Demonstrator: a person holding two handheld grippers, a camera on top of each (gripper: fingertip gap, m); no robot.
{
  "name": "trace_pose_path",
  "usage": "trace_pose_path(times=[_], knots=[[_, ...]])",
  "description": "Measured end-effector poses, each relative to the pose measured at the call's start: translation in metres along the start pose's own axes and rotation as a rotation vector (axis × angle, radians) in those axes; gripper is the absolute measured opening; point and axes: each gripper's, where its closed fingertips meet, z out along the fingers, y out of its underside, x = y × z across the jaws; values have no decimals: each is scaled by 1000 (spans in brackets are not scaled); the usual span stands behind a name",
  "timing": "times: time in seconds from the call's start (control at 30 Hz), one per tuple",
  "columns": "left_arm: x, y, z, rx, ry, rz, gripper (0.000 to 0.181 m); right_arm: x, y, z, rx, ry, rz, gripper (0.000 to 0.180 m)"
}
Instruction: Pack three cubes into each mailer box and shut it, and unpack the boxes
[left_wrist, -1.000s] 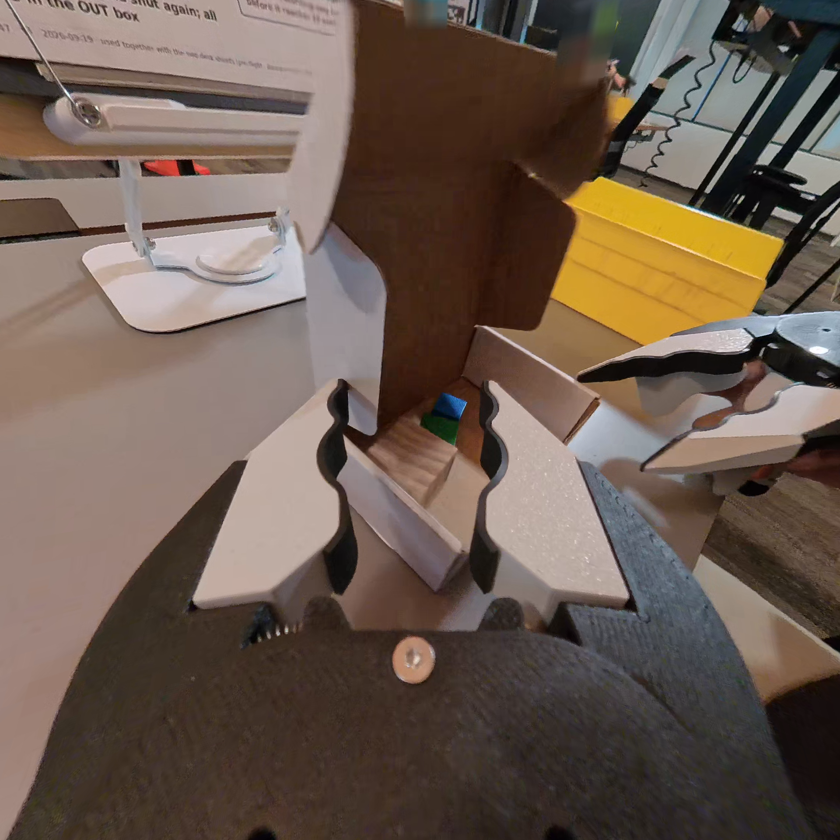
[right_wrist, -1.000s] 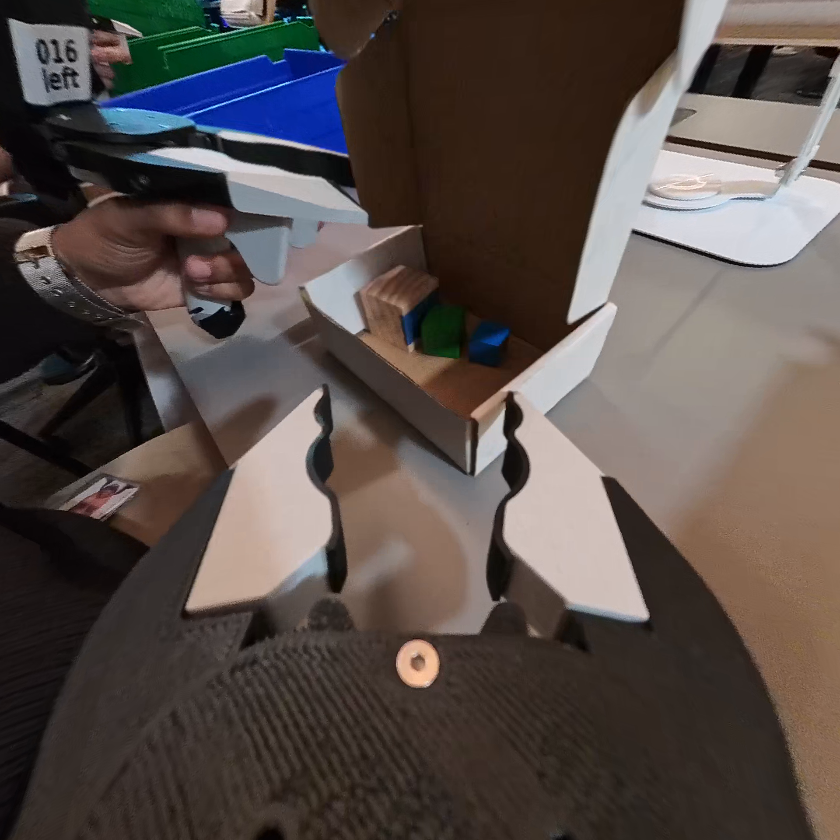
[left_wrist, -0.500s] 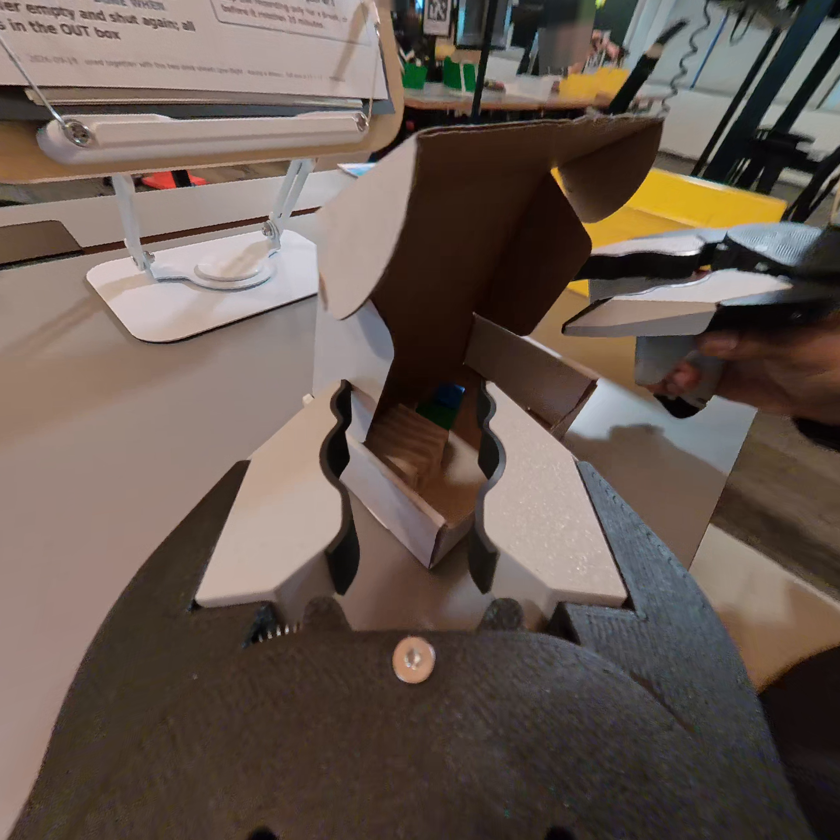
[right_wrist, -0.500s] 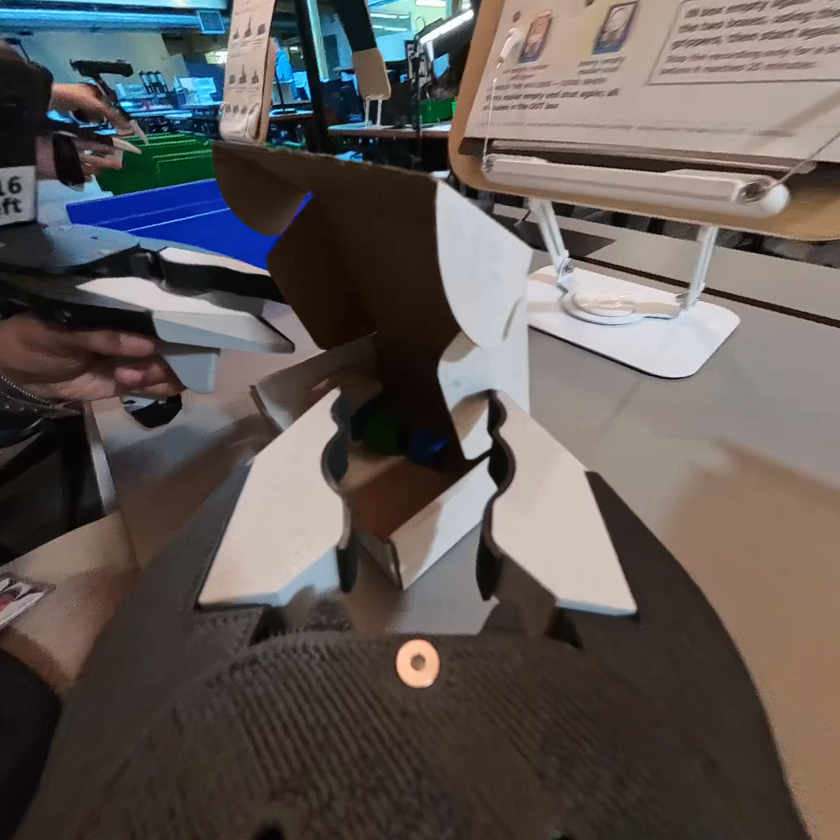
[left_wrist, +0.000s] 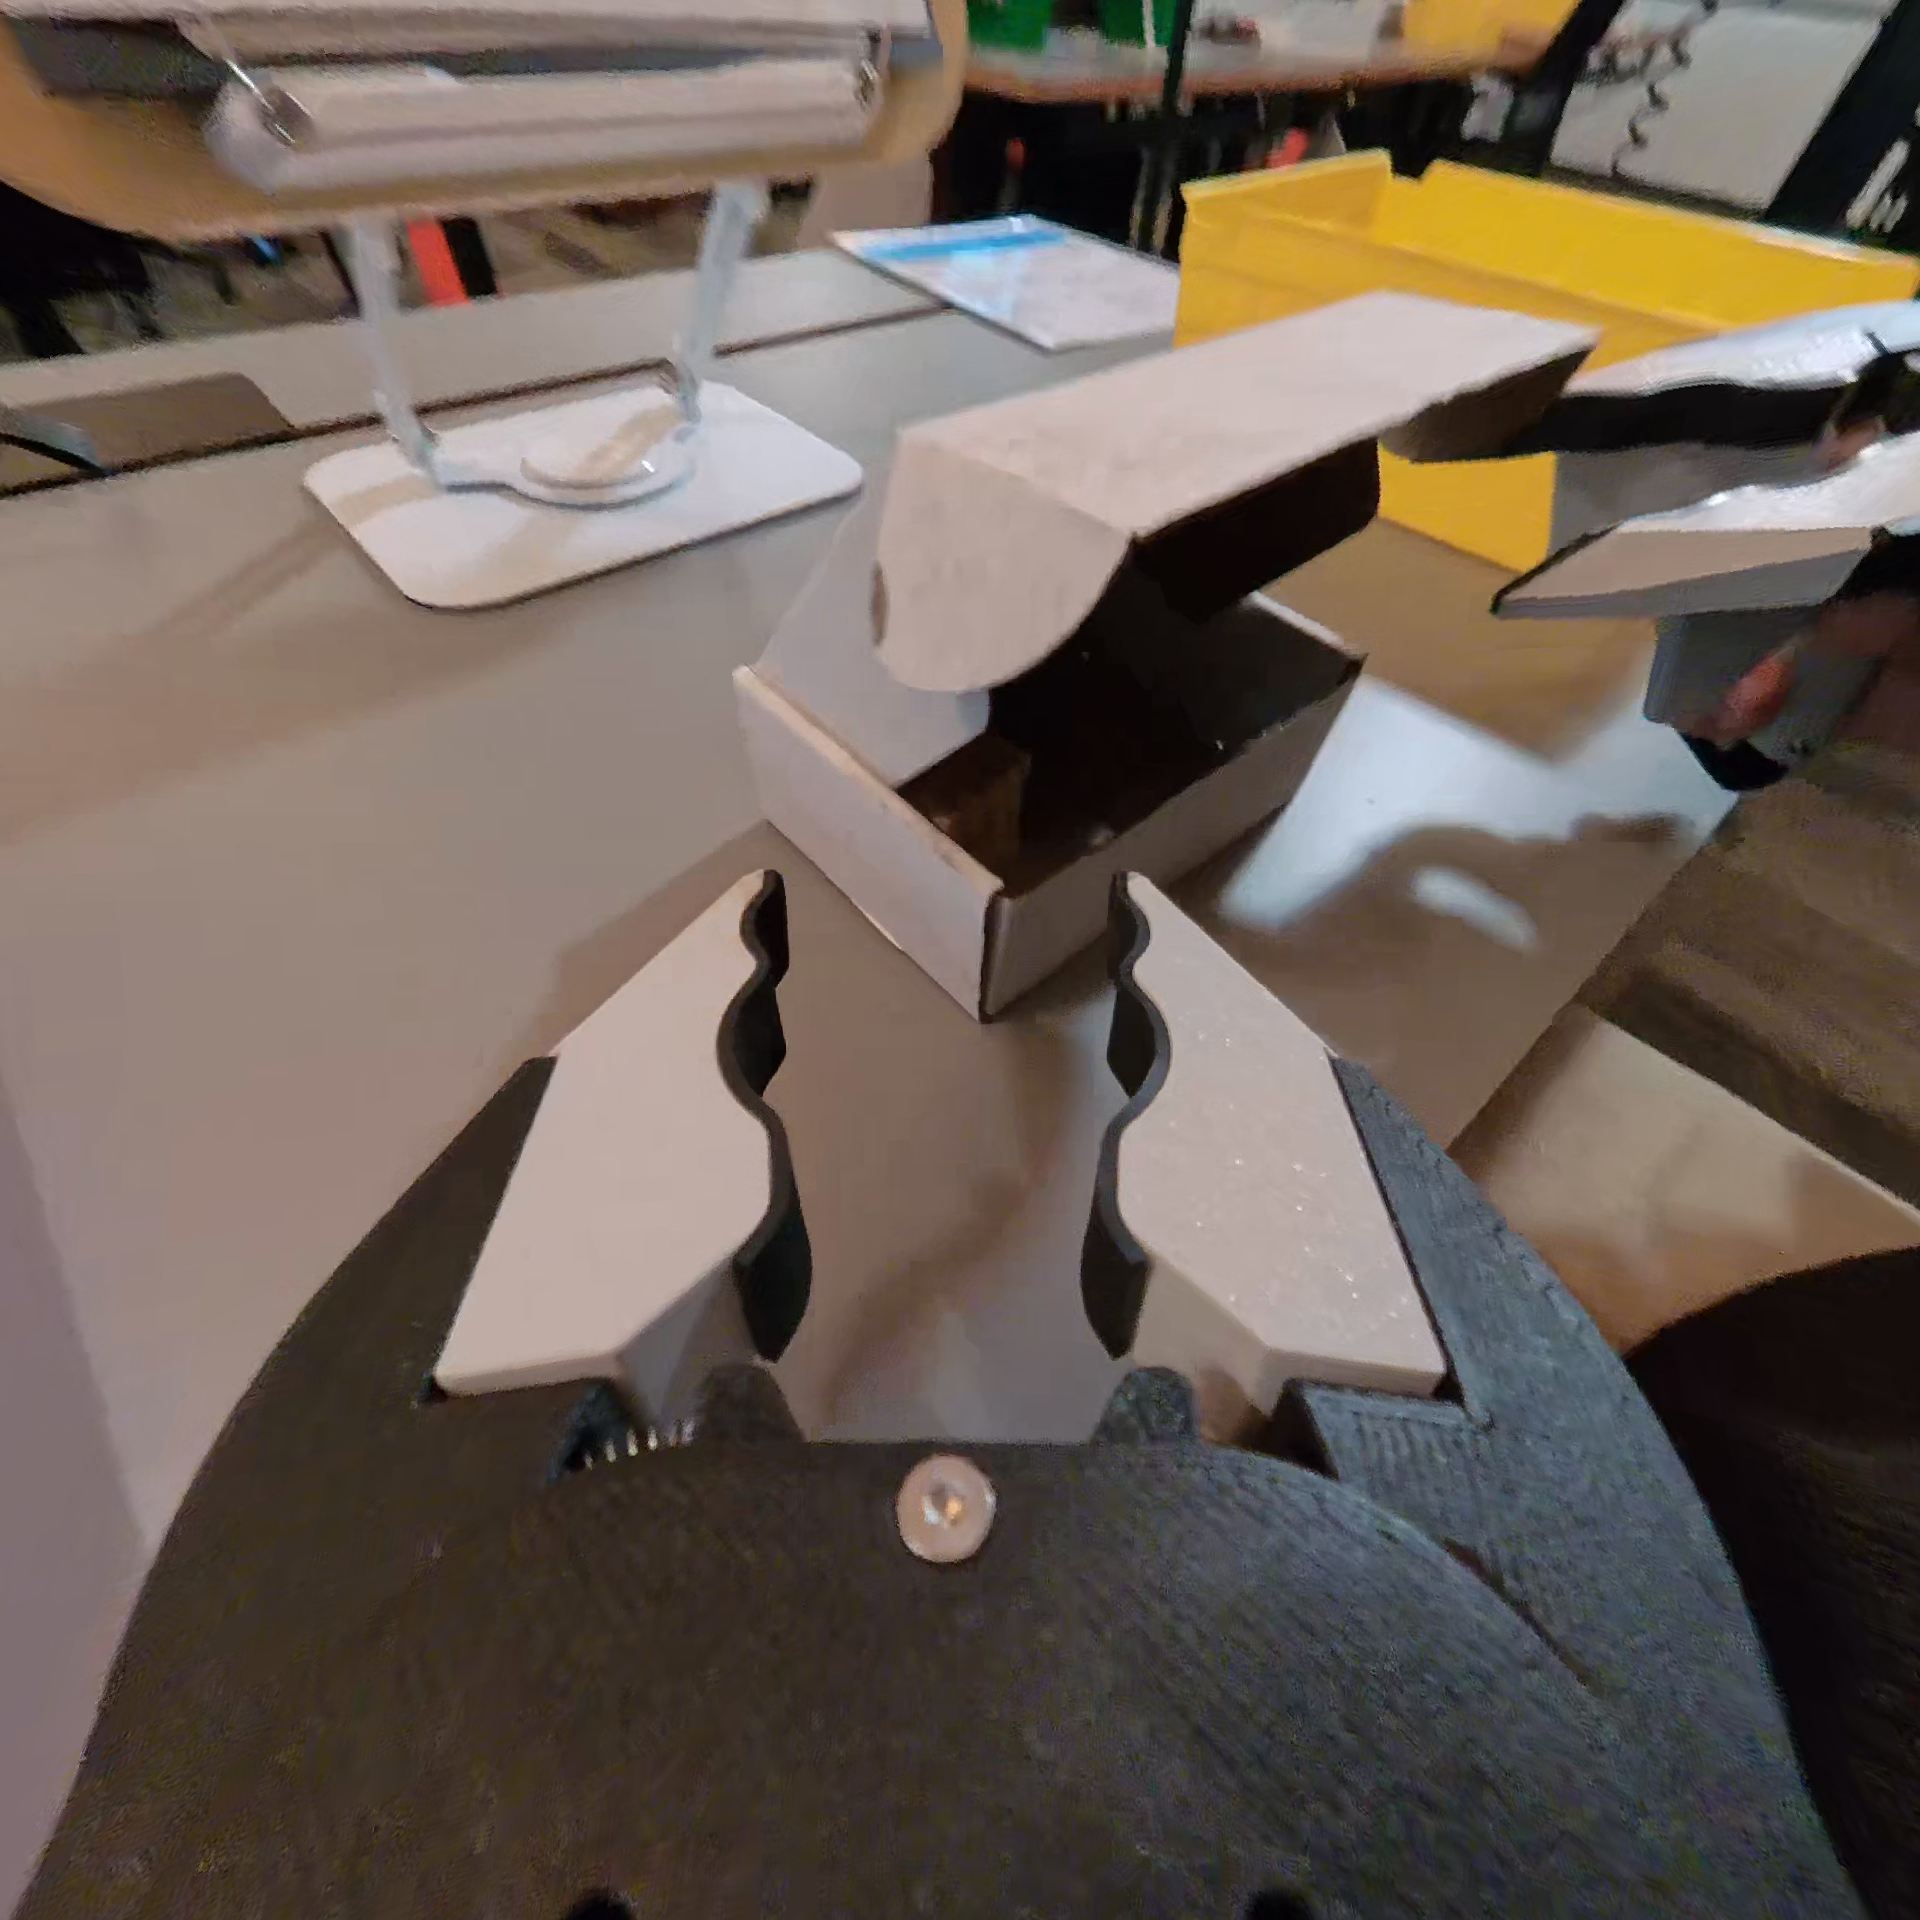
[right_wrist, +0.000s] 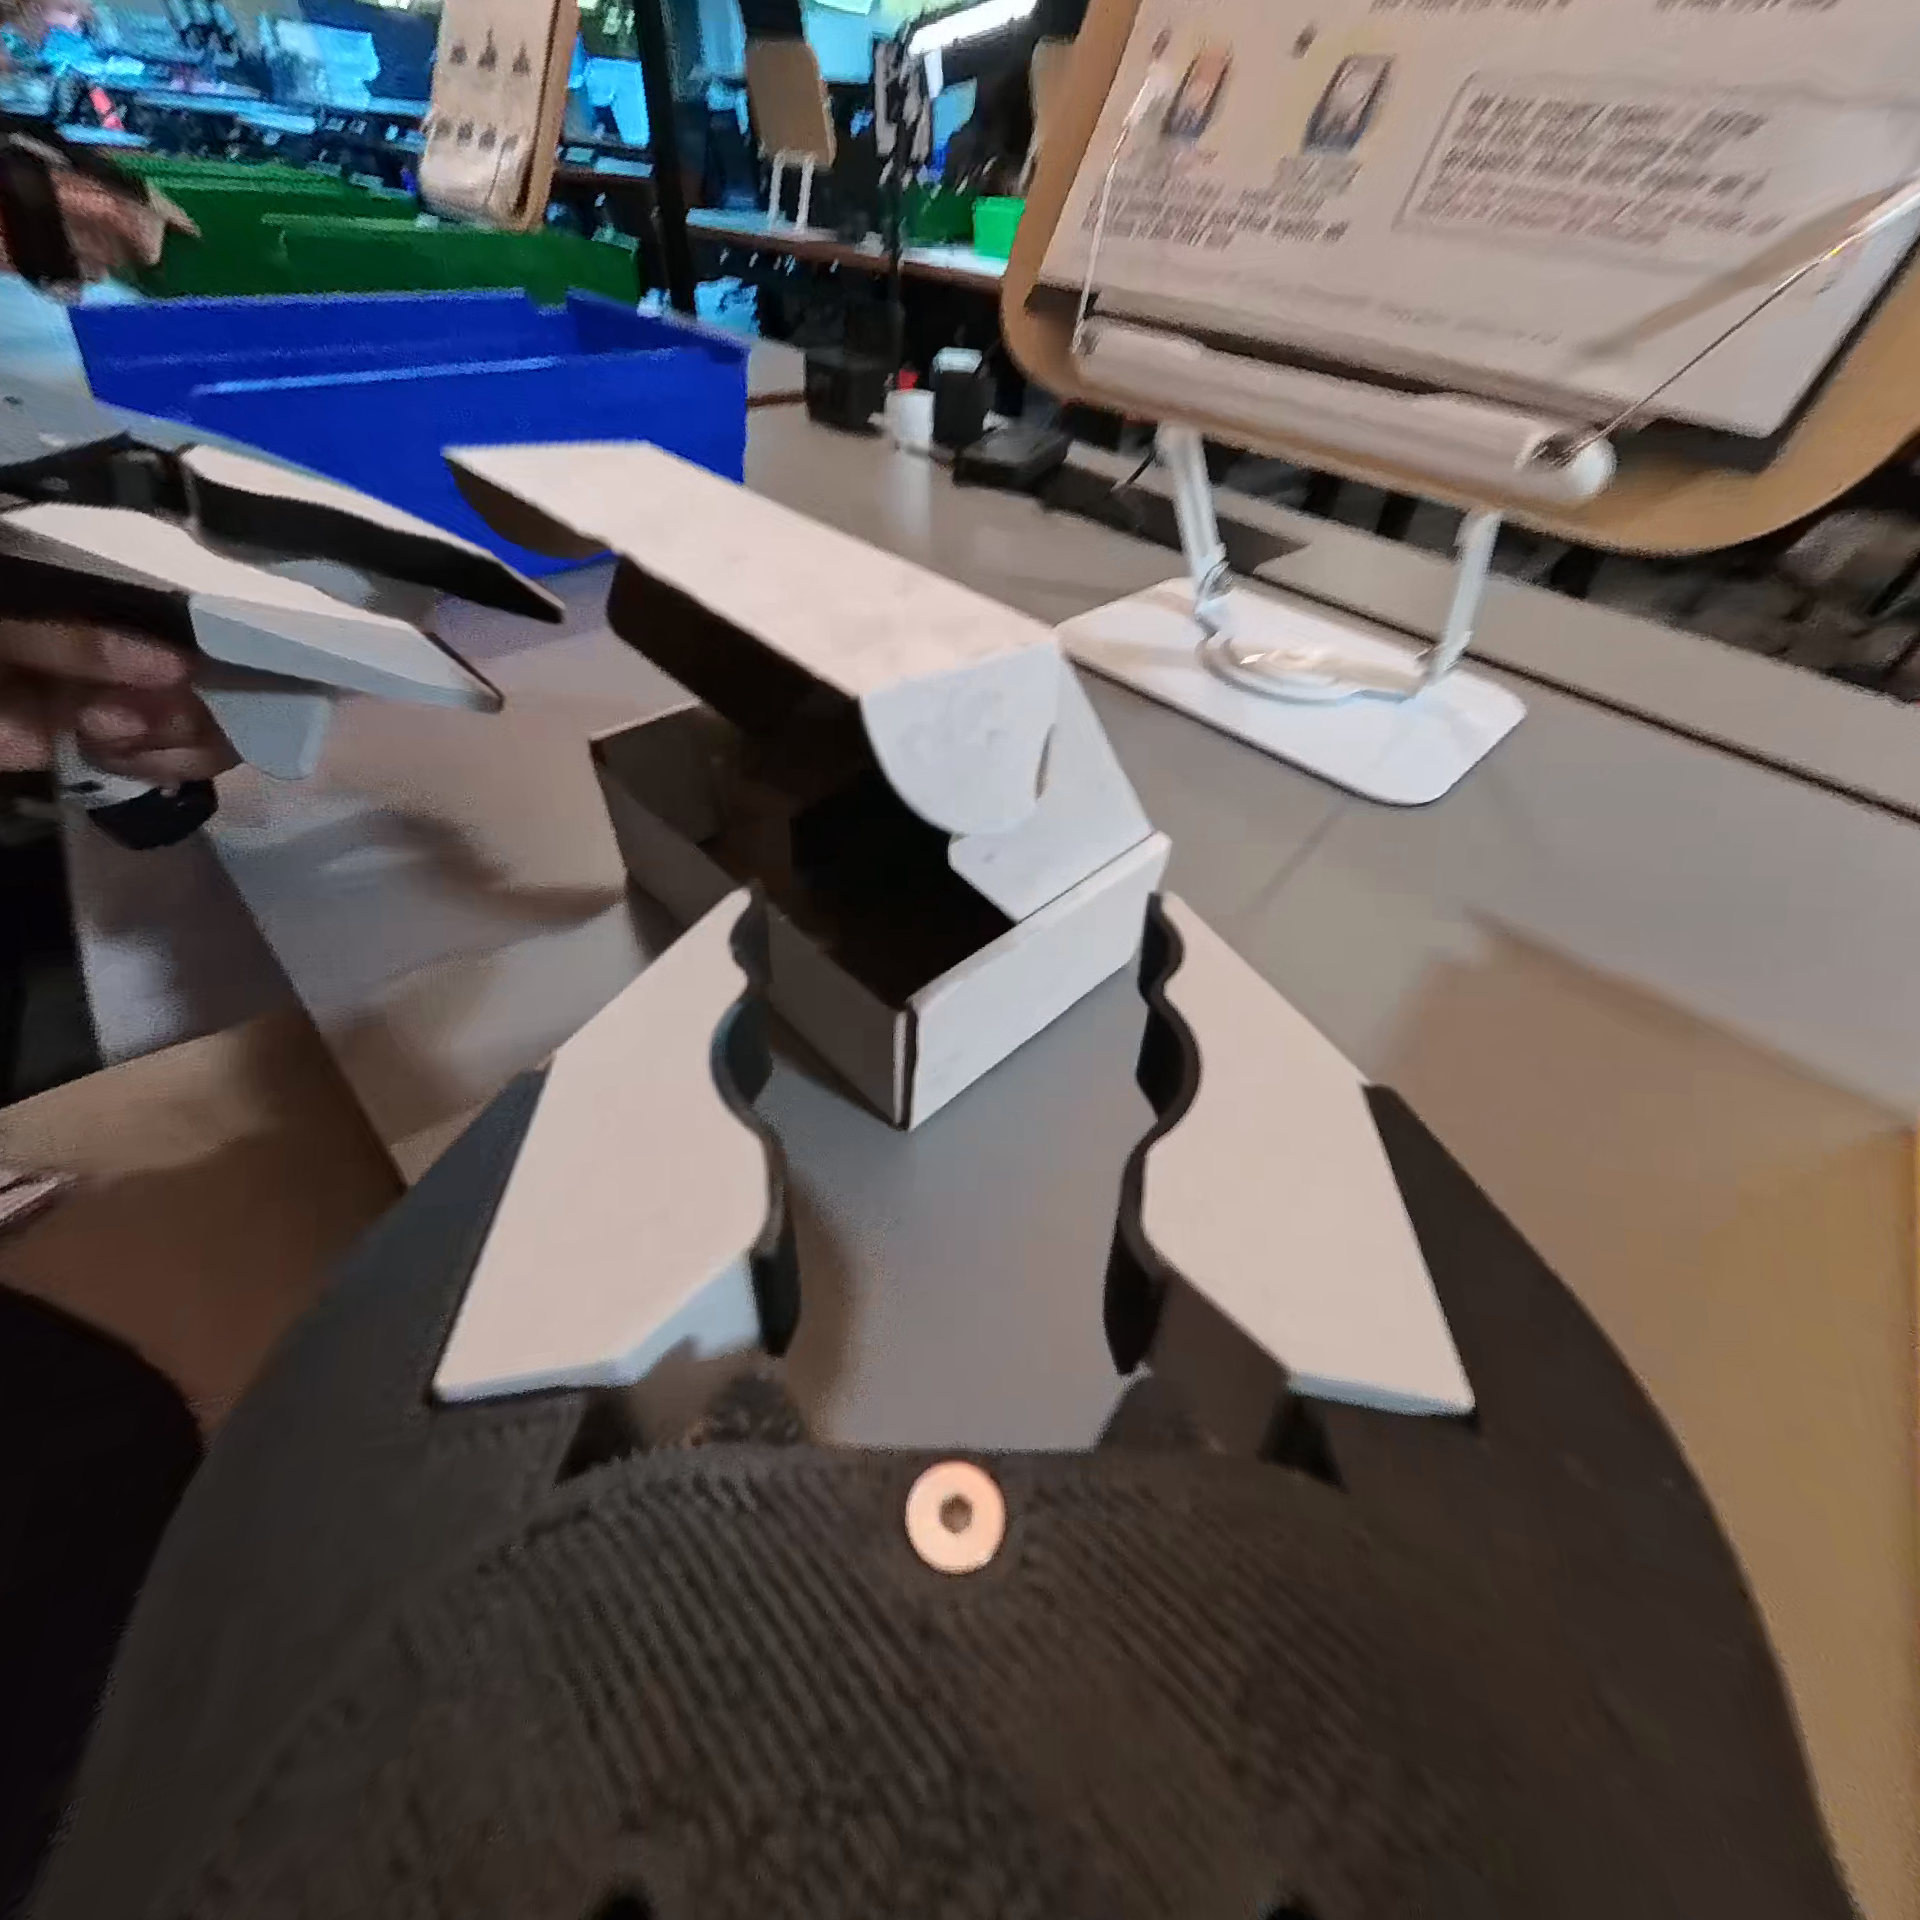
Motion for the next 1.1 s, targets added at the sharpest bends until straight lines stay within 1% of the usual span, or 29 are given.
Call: trace_pose_path(times=[0.07, 0.23, 0.4, 0.5, 0.6, 0.67, 0.73, 0.93, 1.1], knots=[[-5, -13, 0, 60, -26, -1, 60, 4, -10, -1, 44, 29, -25, 66], [-7, -20, 14, 89, -87, 85, 58, 2, -7, 7, 16, 82, -128, 62], [2, -37, 5, 186, -137, 217, 46, -4, -16, 11, 60, 113, -259, 40], [4, -38, 6, 190, -155, 269, 41, -4, -15, 14, 53, 124, -284, 31], [4, -36, 9, 177, -155, 251, 30, -2, -20, 12, 78, 131, -273, 24], [4, -37, 9, 183, -157, 254, 17, 0, -23, 9, 93, 136, -262, 18], [4, -38, 8, 187, -157, 256, 12, 1, -24, 8, 103, 132, -254, 12], [14, -34, 8, 175, -104, 262, 8, -4, -23, 5, 87, 101, -242, 10], [22, -31, 5, 167, -67, 272, 8, -6, -21, -1, 67, 51, -181, 10]])
